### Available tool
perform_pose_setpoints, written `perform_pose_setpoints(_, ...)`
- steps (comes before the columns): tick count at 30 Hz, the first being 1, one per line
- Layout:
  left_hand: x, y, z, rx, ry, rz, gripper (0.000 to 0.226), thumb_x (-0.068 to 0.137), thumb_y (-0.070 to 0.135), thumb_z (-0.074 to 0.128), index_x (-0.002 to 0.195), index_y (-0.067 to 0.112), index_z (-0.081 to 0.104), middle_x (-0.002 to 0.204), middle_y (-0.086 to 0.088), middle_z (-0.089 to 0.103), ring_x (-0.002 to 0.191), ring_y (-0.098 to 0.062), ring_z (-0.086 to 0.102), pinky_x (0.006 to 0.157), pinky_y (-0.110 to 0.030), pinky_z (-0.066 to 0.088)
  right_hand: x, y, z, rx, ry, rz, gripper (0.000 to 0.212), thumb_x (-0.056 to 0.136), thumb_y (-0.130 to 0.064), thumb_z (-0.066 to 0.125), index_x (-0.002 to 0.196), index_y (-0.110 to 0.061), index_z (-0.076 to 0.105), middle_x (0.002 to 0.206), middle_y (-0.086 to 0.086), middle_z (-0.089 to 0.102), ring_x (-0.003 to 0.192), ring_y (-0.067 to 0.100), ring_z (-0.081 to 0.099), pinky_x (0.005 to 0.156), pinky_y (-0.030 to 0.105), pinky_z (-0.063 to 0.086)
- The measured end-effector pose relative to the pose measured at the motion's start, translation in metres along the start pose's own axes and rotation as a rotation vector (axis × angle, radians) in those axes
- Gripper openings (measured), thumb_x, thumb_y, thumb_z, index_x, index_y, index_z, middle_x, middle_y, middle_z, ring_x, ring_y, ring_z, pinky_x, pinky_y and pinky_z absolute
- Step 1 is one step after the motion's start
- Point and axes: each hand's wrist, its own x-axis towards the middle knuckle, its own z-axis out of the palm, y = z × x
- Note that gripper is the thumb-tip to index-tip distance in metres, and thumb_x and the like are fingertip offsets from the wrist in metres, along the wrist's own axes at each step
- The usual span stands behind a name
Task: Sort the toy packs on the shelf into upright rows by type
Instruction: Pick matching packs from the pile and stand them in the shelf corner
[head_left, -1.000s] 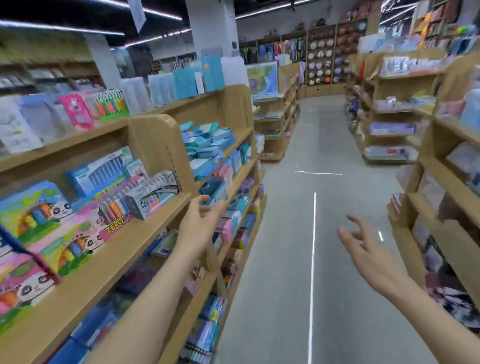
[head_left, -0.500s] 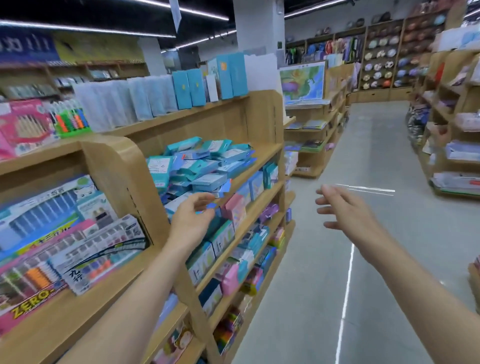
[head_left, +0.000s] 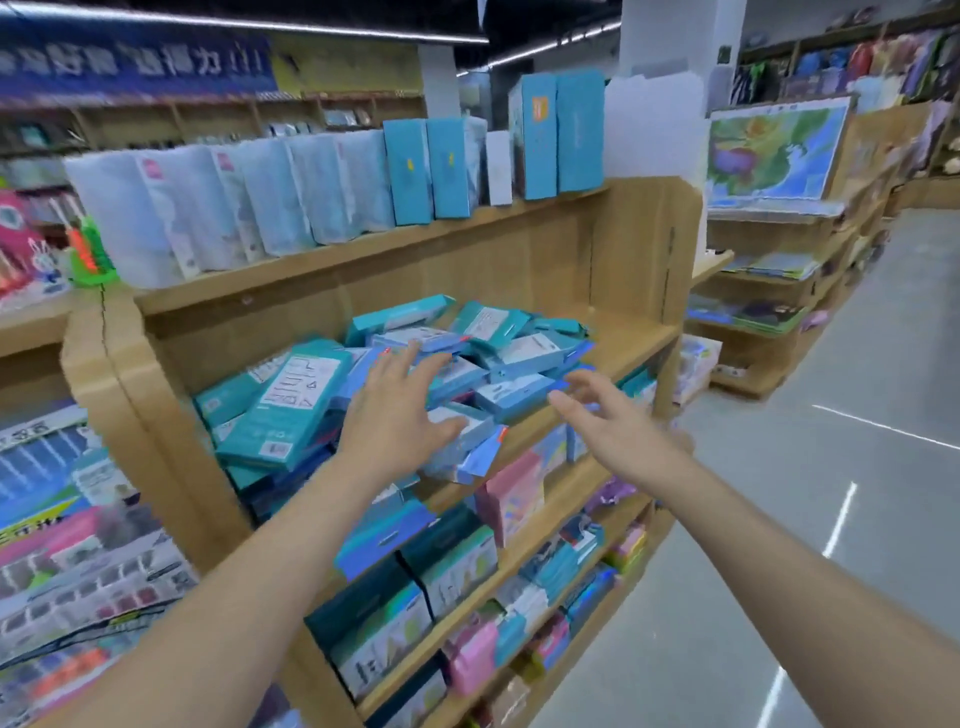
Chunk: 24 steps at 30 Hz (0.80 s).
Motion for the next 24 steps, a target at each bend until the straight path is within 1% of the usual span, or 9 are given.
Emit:
perform_pose_setpoints(6, 0.097, -0.034, 0.042, 0.028, -0.012, -0.073, 0.074, 0.079, 0.058, 0.061, 0.141, 0.030, 0.033, 0.149, 0.001, 0.033, 0.136, -0.025, 0.028, 0.109, -0.042, 0.030, 0.120, 0.020, 0.014, -0.044, -0.158, 0.009, 0.056, 0.090, -0.058, 0.044, 0.139, -0.032, 0.036, 0.144, 0.001, 0.040, 0.126, 0.016, 0.044, 0.097, 0.032, 0.037)
perform_pose_setpoints(8, 0.121, -0.045, 0.054, 0.064, -0.021, -0.072, 0.074, 0.080, 0.058, 0.058, 0.142, 0.028, 0.031, 0.148, 0.000, 0.036, 0.134, -0.026, 0.031, 0.107, -0.043, 0.033, 0.159, 0.023, 0.010, -0.019, -0.121, 0.035, 0.052, 0.090, -0.055, 0.046, 0.136, -0.033, 0.038, 0.141, 0.001, 0.043, 0.122, 0.016, 0.047, 0.095, 0.032, 0.039)
perform_pose_setpoints(11, 0.141, -0.054, 0.072, 0.139, -0.072, -0.152, 0.075, 0.083, 0.058, 0.056, 0.145, 0.030, 0.025, 0.152, 0.001, 0.028, 0.137, -0.026, 0.024, 0.106, -0.046, 0.034, 0.213, 0.027, 0.011, 0.020, -0.079, 0.032, 0.050, 0.092, -0.051, 0.048, 0.137, -0.032, 0.038, 0.138, 0.001, 0.045, 0.111, 0.017, 0.050, 0.090, 0.031, 0.041)
perform_pose_setpoints(14, 0.147, -0.063, 0.093, 0.268, -0.179, -0.235, 0.076, 0.085, 0.061, 0.051, 0.147, 0.036, 0.014, 0.158, 0.000, 0.014, 0.143, -0.025, 0.013, 0.112, -0.050, 0.022, 0.255, 0.030, 0.022, 0.067, -0.093, 0.038, 0.055, 0.093, -0.041, 0.052, 0.143, -0.030, 0.031, 0.142, 0.001, 0.041, 0.112, 0.017, 0.048, 0.096, 0.033, 0.041)
perform_pose_setpoints(16, 0.148, -0.066, 0.101, 0.330, -0.202, -0.262, 0.074, 0.087, 0.060, 0.047, 0.148, 0.039, 0.010, 0.159, 0.001, 0.009, 0.145, -0.025, 0.007, 0.115, -0.051, 0.014, 0.282, 0.034, 0.027, 0.130, -0.097, 0.125, 0.060, 0.091, -0.033, 0.058, 0.144, -0.030, 0.029, 0.143, 0.003, 0.041, 0.119, 0.020, 0.047, 0.100, 0.035, 0.041)
perform_pose_setpoints(17, 0.148, -0.066, 0.103, 0.344, -0.189, -0.271, 0.071, 0.089, 0.057, 0.046, 0.148, 0.040, 0.010, 0.159, 0.002, 0.010, 0.146, -0.024, 0.007, 0.115, -0.051, 0.011, 0.295, 0.037, 0.029, 0.218, -0.106, 0.194, 0.061, 0.090, -0.030, 0.060, 0.143, -0.032, 0.030, 0.140, 0.004, 0.045, 0.113, 0.020, 0.052, 0.097, 0.038, 0.045)
perform_pose_setpoints(20, 0.149, -0.065, 0.106, 0.302, -0.065, -0.310, 0.054, 0.094, 0.044, 0.044, 0.145, 0.043, 0.025, 0.156, 0.009, 0.024, 0.145, -0.018, 0.015, 0.116, -0.045, 0.013, 0.327, 0.044, 0.037, 0.434, -0.232, 0.342, 0.061, 0.090, -0.021, 0.061, 0.143, -0.028, 0.031, 0.123, 0.006, 0.057, 0.081, 0.015, 0.061, 0.073, 0.036, 0.055)
perform_pose_setpoints(22, 0.153, -0.065, 0.105, 0.214, 0.036, -0.322, 0.045, 0.095, 0.033, 0.050, 0.139, 0.040, 0.041, 0.149, 0.008, 0.039, 0.141, -0.018, 0.029, 0.113, -0.042, 0.023, 0.345, 0.054, 0.048, 0.398, -0.282, 0.308, 0.060, 0.089, -0.017, 0.063, 0.142, -0.021, 0.035, 0.120, 0.011, 0.061, 0.083, 0.024, 0.066, 0.072, 0.042, 0.057)
perform_pose_setpoints(24, 0.158, -0.064, 0.102, 0.114, 0.146, -0.364, 0.040, 0.093, 0.021, 0.056, 0.132, 0.031, 0.053, 0.139, 0.003, 0.052, 0.133, -0.022, 0.043, 0.108, -0.036, 0.033, 0.358, 0.061, 0.055, 0.353, -0.242, 0.264, 0.049, 0.089, -0.013, 0.062, 0.134, -0.017, 0.045, 0.115, 0.016, 0.064, 0.087, 0.032, 0.067, 0.072, 0.050, 0.057)
